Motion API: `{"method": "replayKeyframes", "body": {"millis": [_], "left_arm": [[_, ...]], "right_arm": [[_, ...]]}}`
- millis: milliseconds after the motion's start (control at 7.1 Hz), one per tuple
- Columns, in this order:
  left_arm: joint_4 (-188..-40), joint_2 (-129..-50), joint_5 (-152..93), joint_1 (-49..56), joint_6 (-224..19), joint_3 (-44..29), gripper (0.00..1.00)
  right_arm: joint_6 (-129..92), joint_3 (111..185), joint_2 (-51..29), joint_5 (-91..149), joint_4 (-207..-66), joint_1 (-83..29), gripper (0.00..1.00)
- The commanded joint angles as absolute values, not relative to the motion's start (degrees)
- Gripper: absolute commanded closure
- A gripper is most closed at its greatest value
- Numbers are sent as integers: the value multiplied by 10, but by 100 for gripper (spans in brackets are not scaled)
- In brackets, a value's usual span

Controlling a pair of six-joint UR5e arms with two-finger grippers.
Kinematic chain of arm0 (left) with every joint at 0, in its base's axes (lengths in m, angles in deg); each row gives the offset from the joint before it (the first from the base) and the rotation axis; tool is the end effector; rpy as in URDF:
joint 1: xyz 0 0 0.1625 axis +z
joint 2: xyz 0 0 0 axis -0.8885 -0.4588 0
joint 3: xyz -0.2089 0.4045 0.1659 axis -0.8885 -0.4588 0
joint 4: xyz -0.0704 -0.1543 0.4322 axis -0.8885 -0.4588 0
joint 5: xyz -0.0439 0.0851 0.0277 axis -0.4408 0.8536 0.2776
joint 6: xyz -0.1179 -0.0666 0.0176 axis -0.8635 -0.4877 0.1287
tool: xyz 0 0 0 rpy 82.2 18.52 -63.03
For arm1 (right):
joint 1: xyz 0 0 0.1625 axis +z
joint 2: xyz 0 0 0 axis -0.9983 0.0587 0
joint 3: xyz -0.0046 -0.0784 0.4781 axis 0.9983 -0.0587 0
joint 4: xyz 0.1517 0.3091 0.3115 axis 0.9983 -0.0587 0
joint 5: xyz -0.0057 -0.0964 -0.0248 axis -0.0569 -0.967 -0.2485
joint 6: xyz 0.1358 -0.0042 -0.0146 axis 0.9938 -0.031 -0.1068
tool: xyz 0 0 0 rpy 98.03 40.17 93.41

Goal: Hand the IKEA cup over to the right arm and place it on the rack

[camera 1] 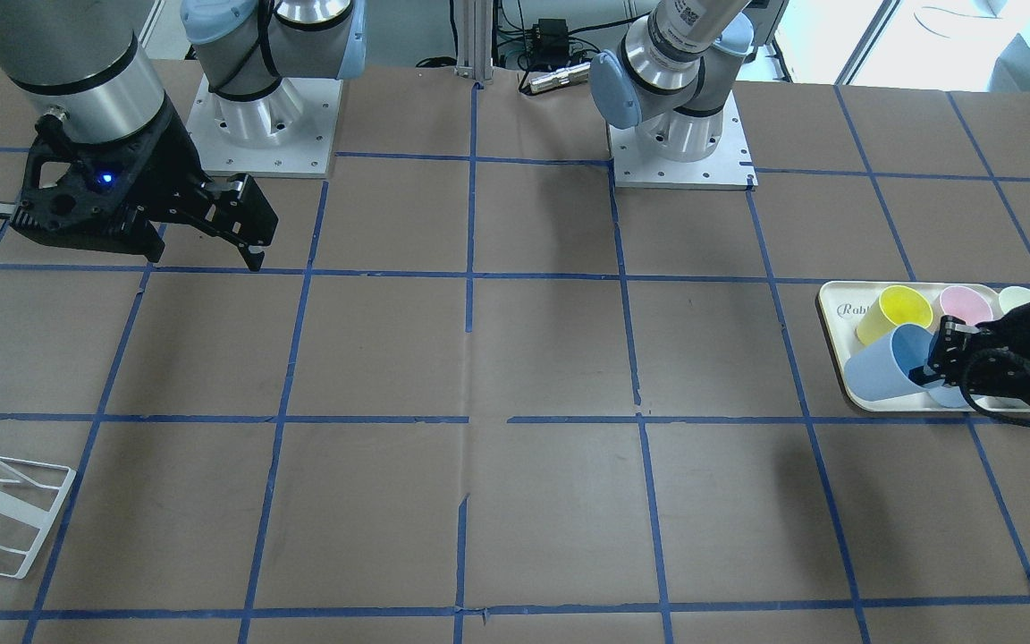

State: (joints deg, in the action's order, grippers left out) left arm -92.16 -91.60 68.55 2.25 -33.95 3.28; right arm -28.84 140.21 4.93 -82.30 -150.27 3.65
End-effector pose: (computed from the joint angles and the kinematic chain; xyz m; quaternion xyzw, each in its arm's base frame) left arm 0.1870 -0.6657 0.3652 -0.1879 -0.9644 -0.0285 0.1837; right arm 0.1394 -0.5823 0.5120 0.0519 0.9986 -0.0045 0.0123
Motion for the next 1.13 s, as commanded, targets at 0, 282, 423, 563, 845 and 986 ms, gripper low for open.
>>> {"method": "replayKeyframes", "body": {"millis": [0, 282, 423, 563, 845, 986], "left_arm": [[-971, -899, 596, -39, -481, 46, 100], [-1051, -872, 446, -87, -601, 41, 100], [-1078, -863, 382, -117, -618, 35, 100], [-1097, -858, 338, -144, -663, 35, 100], [-1142, -861, 208, -163, -693, 27, 100], [-1148, -856, 166, -192, -694, 13, 100]], "right_arm": [[-288, 1402, 49, -822, -1502, 35, 0], [-301, 1399, 49, -824, -1503, 30, 0], [-328, 1398, 48, -820, -1503, 25, 0], [-344, 1396, 49, -814, -1502, 7, 0], [-395, 1385, 52, -770, -1479, -44, 0], [-431, 1379, 53, -737, -1448, -78, 0]]}}
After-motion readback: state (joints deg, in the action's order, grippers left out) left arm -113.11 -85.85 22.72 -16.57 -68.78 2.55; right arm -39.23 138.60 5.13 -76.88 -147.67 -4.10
